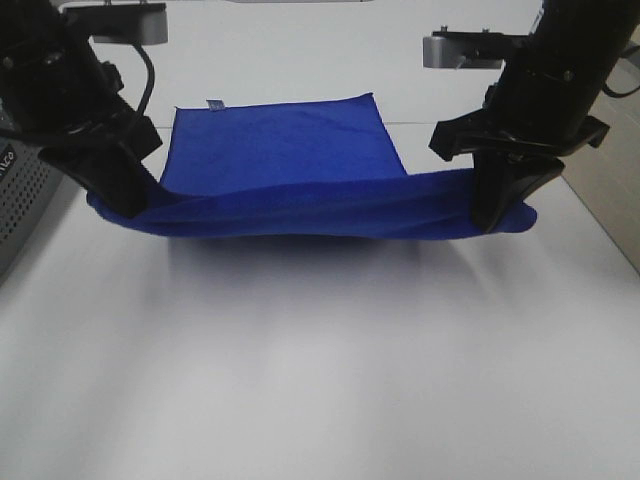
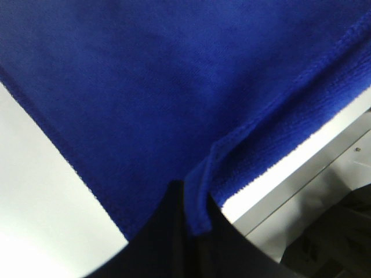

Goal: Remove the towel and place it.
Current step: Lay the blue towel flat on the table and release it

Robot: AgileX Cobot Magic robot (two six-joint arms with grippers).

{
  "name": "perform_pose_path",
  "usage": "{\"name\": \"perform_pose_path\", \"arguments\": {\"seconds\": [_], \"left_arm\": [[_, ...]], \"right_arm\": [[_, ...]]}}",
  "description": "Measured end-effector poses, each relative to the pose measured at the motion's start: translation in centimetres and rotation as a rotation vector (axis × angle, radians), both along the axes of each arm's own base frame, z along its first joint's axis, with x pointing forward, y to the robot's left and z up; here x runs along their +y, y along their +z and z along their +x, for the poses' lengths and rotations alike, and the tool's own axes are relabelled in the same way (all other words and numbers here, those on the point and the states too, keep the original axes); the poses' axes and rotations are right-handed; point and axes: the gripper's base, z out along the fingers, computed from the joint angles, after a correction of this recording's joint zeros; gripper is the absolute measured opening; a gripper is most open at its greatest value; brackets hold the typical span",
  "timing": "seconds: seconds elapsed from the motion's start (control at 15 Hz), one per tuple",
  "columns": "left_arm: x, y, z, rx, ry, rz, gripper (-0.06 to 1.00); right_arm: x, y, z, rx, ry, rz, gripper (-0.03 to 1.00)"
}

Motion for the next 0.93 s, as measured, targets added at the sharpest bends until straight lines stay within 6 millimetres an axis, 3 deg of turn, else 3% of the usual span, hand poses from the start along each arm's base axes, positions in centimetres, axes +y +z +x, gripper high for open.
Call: {"name": "perform_pose_path", "arguments": {"seconds": [0.27,0.53,0.93], "left_arm": [[-1.1,-1.8,-3.6,0.084,-0.06,0.013,0.0],[-1.9,-2.7,-6.5,0.142,-0.111,0.015,0.0],[-0.8,-4.2,-10.1,0.247,-0.073,0.006,0.0]], "right_arm": [[-0.9,-1.2,-3.3,0.079,-0.008,-0.006,0.02],[-2.0,-2.3,-8.0,0.176,-0.035,0.021,0.02],[-2.5,-3.1,-12.9,0.288,-0.144,0.099,0.02]]}}
